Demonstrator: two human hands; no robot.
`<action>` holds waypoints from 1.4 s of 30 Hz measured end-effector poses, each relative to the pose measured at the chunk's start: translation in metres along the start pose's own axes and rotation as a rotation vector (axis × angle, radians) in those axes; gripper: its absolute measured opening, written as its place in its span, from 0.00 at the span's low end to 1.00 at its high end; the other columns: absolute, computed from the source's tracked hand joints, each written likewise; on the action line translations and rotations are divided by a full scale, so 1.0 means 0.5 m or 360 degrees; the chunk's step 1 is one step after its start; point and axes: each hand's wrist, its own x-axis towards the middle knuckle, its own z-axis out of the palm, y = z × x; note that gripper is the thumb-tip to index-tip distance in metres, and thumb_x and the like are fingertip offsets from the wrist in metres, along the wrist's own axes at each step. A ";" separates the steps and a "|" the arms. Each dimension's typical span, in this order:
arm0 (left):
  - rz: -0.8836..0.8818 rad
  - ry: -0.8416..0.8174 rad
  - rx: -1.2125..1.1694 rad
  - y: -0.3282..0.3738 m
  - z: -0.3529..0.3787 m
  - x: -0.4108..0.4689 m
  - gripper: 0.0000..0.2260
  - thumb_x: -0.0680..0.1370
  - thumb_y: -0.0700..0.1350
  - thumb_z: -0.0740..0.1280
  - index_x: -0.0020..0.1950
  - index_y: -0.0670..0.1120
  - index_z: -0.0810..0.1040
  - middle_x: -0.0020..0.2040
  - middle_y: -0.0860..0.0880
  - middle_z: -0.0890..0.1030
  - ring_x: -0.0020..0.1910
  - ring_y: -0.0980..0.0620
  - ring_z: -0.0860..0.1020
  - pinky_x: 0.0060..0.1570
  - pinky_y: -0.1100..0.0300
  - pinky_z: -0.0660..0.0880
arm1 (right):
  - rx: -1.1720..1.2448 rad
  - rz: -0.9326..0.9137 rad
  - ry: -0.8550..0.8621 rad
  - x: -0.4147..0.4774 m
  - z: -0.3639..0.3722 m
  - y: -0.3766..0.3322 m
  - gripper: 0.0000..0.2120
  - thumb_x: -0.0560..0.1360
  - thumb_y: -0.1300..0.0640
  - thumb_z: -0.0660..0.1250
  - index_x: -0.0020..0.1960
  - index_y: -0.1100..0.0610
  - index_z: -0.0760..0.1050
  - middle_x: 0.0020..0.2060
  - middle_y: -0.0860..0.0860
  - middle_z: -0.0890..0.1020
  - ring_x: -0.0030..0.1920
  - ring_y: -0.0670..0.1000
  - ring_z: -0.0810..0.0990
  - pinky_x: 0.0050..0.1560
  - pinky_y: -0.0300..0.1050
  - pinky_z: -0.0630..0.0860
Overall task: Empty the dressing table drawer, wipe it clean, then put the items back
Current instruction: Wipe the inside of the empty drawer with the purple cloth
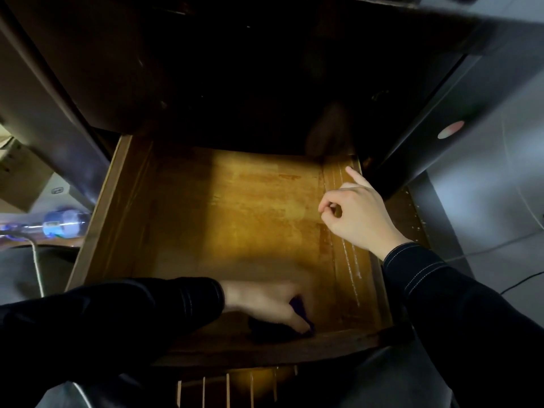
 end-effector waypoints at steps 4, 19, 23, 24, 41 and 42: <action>0.0210 0.0010 -0.0125 0.005 -0.003 -0.011 0.08 0.77 0.48 0.72 0.54 0.49 0.80 0.47 0.54 0.80 0.45 0.57 0.78 0.41 0.64 0.75 | 0.0003 0.0003 0.0024 -0.001 -0.002 -0.001 0.08 0.74 0.57 0.69 0.39 0.49 0.83 0.29 0.44 0.78 0.41 0.50 0.81 0.73 0.29 0.32; 0.0392 -0.0004 -0.0159 0.018 -0.009 -0.022 0.06 0.79 0.45 0.70 0.56 0.48 0.80 0.49 0.54 0.80 0.46 0.59 0.77 0.46 0.65 0.75 | 0.0042 0.0029 0.0027 -0.002 -0.003 -0.002 0.08 0.75 0.57 0.69 0.39 0.49 0.83 0.28 0.44 0.77 0.42 0.50 0.81 0.73 0.29 0.32; 0.0009 0.0094 0.0253 0.016 0.022 0.012 0.12 0.81 0.47 0.68 0.62 0.44 0.78 0.58 0.44 0.81 0.51 0.50 0.78 0.50 0.56 0.77 | 0.0027 0.0026 0.0009 -0.001 -0.004 -0.005 0.08 0.75 0.57 0.68 0.39 0.49 0.83 0.28 0.44 0.77 0.42 0.50 0.81 0.73 0.29 0.32; -0.0083 0.0109 0.0348 0.020 0.029 0.020 0.13 0.81 0.47 0.67 0.64 0.43 0.77 0.59 0.44 0.80 0.53 0.48 0.78 0.53 0.54 0.78 | 0.0022 0.0025 0.0010 -0.001 -0.005 -0.005 0.08 0.75 0.57 0.68 0.39 0.49 0.83 0.28 0.44 0.77 0.42 0.50 0.81 0.73 0.29 0.32; 0.0454 0.0114 -0.0219 0.052 0.005 -0.009 0.06 0.78 0.44 0.71 0.55 0.46 0.81 0.49 0.53 0.81 0.47 0.58 0.78 0.49 0.62 0.76 | -0.0002 0.0027 0.0006 -0.004 -0.006 -0.002 0.08 0.75 0.56 0.69 0.38 0.48 0.82 0.28 0.44 0.77 0.43 0.50 0.81 0.73 0.29 0.31; 0.0455 0.0129 -0.0224 0.053 0.007 -0.008 0.07 0.78 0.44 0.71 0.55 0.45 0.81 0.49 0.53 0.81 0.47 0.59 0.78 0.49 0.62 0.76 | -0.0002 0.0029 -0.0003 -0.004 -0.005 -0.002 0.08 0.75 0.57 0.68 0.38 0.48 0.82 0.28 0.44 0.77 0.43 0.50 0.81 0.73 0.29 0.31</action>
